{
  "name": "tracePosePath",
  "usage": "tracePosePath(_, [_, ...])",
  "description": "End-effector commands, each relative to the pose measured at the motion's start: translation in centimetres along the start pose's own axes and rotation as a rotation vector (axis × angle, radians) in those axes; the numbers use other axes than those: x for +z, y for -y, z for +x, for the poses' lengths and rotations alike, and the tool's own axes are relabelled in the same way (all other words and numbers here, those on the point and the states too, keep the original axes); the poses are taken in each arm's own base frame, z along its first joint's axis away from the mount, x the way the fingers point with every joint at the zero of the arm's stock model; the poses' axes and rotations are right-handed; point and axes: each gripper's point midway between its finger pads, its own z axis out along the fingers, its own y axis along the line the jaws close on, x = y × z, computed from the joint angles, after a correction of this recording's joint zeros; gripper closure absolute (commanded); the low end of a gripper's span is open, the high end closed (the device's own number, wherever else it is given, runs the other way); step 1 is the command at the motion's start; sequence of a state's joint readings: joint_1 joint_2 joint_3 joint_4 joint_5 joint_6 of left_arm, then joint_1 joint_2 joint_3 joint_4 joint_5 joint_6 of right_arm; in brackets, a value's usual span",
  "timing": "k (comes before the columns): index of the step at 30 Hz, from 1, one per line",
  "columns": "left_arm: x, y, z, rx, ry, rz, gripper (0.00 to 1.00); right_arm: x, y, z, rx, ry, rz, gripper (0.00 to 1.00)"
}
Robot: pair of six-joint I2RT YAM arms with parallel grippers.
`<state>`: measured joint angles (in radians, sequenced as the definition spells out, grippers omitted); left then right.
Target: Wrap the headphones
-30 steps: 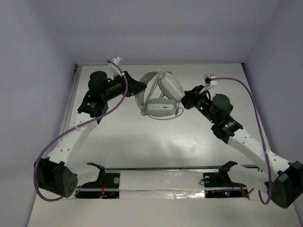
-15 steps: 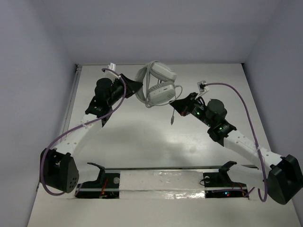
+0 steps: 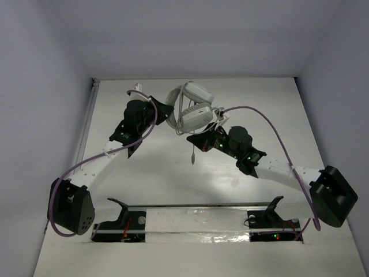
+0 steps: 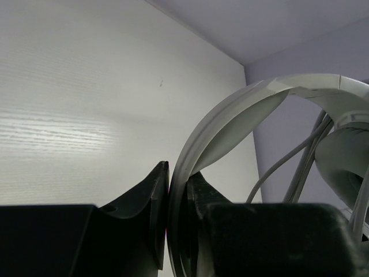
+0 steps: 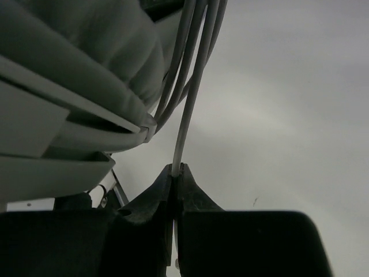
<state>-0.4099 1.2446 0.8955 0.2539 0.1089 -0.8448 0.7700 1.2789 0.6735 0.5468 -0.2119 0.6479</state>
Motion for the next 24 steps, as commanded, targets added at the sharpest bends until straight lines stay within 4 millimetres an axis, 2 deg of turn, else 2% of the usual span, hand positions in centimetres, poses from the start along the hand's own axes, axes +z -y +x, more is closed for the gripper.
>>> tracePosePath(1, [-0.4,2.7,-5.9,-0.093,0.27,0.044,1.0,0.4,-1.2,0.7,0.022,0.016,-0.027,0.96])
tracePosePath(3, [-0.6,2.2,-5.8,-0.101,0.288,0.017,1.0,0.0,-1.3,0.6,0.067,0.041,-0.038,0.96])
tracePosePath(6, [-0.5,1.2,-5.9,-0.099,0.323,-0.033,1.0,-0.7,-3.1,0.0,0.135,0.061,-0.11,0.95])
tracePosePath(9, [-0.3,0.9,-5.6,-0.088,0.335,-0.054,1.0,-1.2,-3.8,-0.2,0.203,0.075,-0.148,0.95])
tracePosePath(14, [-1.0,0.2,-6.1,-0.086,0.384,-0.089,1.0,-1.7,-3.9,-0.2,0.283,0.077,-0.138,1.0])
tracePosePath(17, [-1.3,0.5,-6.2,-0.084,0.399,-0.085,1.0,-1.8,-4.6,-0.4,0.289,0.067,-0.164,1.0])
tracePosePath(22, [-1.6,0.5,-7.0,-0.09,0.433,-0.097,1.0,-1.4,-4.0,0.4,0.301,0.044,-0.148,1.0])
tracePosePath(24, [-1.4,0.7,-6.7,-0.089,0.427,-0.096,1.0,-1.4,-4.0,0.6,0.315,0.045,-0.159,0.96])
